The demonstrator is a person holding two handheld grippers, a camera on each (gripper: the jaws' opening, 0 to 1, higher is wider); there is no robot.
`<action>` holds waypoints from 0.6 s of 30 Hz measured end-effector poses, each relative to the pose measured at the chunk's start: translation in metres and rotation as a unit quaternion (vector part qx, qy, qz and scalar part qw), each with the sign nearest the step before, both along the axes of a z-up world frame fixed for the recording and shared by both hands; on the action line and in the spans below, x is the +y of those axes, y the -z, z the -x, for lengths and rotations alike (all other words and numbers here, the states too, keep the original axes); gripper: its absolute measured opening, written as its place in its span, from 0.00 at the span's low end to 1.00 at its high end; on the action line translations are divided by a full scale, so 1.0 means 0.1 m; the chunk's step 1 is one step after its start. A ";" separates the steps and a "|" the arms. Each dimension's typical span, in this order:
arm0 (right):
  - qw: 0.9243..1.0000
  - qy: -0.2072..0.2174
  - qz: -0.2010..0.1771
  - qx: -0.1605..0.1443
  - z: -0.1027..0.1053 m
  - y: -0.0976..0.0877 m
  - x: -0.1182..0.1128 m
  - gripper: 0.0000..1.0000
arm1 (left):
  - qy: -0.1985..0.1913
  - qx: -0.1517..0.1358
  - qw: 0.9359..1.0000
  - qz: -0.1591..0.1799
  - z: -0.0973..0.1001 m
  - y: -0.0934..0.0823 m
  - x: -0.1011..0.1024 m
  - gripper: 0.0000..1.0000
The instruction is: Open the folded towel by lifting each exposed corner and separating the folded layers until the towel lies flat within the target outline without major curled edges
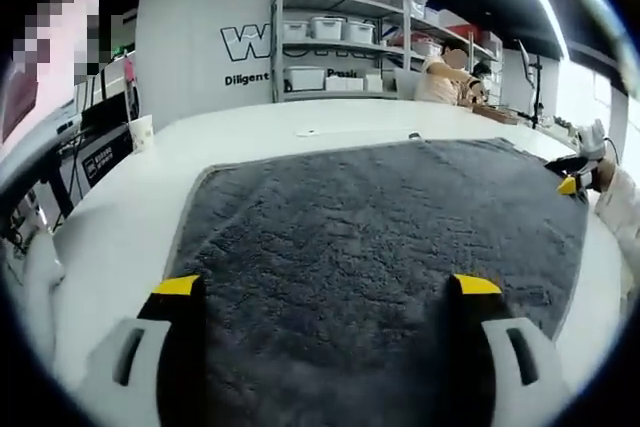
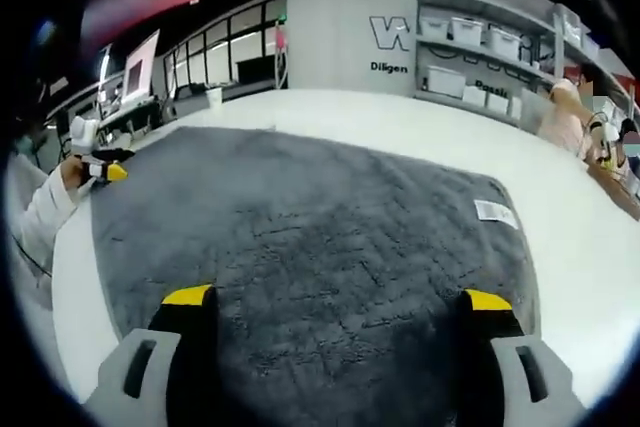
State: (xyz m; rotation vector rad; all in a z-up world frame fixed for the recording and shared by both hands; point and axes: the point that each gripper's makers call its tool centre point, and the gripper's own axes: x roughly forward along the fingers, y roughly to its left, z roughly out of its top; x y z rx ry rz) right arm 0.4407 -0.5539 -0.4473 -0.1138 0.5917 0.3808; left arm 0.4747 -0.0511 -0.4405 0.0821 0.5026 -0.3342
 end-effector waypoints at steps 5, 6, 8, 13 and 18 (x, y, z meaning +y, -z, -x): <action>1.000 -0.003 0.000 -0.001 0.02 0.00 0.00 1.00 | 0.005 0.007 1.000 -0.004 0.06 0.00 0.01 0.99; 1.000 -0.005 0.000 -0.002 0.03 0.00 0.00 1.00 | 0.008 0.009 1.000 -0.005 0.09 0.00 0.02 0.99; 1.000 -0.007 -0.001 -0.002 0.04 0.00 0.00 1.00 | 0.008 0.010 1.000 -0.005 0.11 0.00 0.02 0.99; 1.000 -0.010 0.000 -0.001 0.07 0.00 0.01 1.00 | 0.009 0.011 1.000 -0.006 0.16 0.01 0.03 0.99; 1.000 -0.014 0.001 0.002 0.12 0.00 0.01 1.00 | 0.009 0.014 1.000 -0.007 0.23 0.01 0.04 0.99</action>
